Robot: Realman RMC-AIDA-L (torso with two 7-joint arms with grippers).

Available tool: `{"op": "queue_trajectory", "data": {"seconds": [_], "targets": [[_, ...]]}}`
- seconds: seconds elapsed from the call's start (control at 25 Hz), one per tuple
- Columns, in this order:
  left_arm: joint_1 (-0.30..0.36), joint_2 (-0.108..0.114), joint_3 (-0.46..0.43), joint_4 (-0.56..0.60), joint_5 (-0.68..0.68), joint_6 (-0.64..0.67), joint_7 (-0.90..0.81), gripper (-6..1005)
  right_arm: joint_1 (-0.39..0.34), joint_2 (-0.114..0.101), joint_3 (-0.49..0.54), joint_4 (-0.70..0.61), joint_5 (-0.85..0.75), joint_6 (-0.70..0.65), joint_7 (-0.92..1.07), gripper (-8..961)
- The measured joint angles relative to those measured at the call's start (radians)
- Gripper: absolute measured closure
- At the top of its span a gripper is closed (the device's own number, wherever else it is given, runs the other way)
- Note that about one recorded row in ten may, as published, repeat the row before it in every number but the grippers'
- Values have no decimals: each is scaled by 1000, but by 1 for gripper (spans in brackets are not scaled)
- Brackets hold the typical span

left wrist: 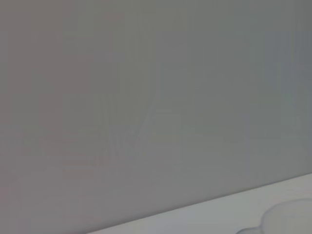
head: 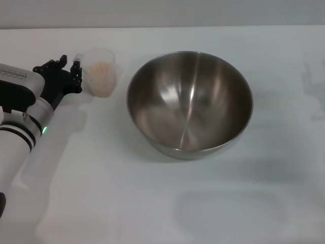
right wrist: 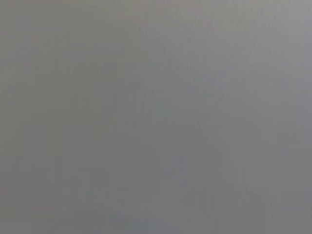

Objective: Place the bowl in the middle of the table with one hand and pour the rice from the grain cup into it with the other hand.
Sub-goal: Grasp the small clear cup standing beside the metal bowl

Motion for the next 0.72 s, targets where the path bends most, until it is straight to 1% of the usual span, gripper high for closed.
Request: {"op": "queue_trajectory", "data": {"seconds": [0.12,0.24,0.48,0.64,0.72], "targets": [[-4,0,0,-10,0,-17,0,561,0,0,0,0,0,1,0,517],[-4,0,0,-18,1,-24,0,800,-2,0,0,0,0,1,0,517],[9,0,0,-35,-1,-1,0,978,-7,1,0,0,0,-2,0,517],[39,0,-5,-46,-3,61,0,988,-8,1,0,0,0,-5,0,517],[58,0,-10,-53,-4,115,2,990,-9,2,0,0,0,-7,0,517]]}}
